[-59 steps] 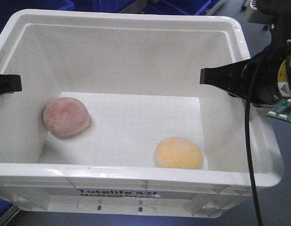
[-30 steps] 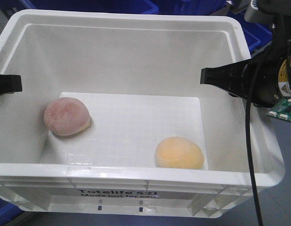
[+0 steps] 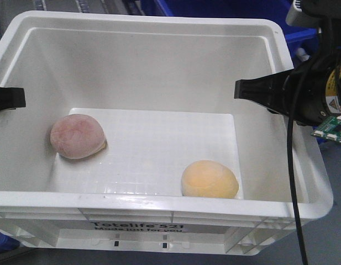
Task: Place moving items into box and shelve
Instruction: 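Align the held tote above the roller-track shelf with both grippers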
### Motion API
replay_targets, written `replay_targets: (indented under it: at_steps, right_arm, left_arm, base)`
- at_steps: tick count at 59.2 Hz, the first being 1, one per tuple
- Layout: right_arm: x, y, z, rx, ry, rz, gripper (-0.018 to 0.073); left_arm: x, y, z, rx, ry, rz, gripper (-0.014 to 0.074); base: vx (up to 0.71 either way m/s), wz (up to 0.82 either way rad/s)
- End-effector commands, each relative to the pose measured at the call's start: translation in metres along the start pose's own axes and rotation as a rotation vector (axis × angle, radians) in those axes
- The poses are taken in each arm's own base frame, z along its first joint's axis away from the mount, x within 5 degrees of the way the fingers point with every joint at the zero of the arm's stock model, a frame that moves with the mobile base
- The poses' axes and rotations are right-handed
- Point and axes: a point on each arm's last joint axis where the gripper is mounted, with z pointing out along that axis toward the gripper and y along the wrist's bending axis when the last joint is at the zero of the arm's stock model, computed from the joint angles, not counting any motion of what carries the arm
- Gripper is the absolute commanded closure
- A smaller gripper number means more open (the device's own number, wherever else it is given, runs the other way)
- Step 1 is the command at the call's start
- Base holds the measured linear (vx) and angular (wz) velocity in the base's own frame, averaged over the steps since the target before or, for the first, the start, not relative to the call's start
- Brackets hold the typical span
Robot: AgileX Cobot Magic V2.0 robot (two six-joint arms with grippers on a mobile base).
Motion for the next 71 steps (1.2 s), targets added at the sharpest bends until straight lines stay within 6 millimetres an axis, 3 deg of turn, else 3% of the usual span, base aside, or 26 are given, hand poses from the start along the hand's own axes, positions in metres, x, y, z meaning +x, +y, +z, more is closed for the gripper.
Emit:
replay_targets:
  at_steps: [1, 31, 71]
  right_arm:
    - [-0.0194, -0.0128, -0.0165, 0.035, -0.157, -0.02, 0.0571]
    - [-0.0194, -0.0128, -0.0165, 0.035, -0.157, -0.02, 0.0571]
    - [-0.0194, -0.0128, -0.0165, 0.035, -0.157, -0.02, 0.0571]
  left_arm:
    - [-0.0193, 0.0051, -0.0173, -0.001, -0.174, 0.021, 0.0488]
    - [-0.0193, 0.0051, -0.0173, -0.001, -0.174, 0.021, 0.0488]
    - [-0.0193, 0.0051, -0.0173, -0.001, -0.174, 0.021, 0.0488]
  base:
    - [0.06, 0.63]
    - [0.06, 0.49]
    - [0.08, 0.13]
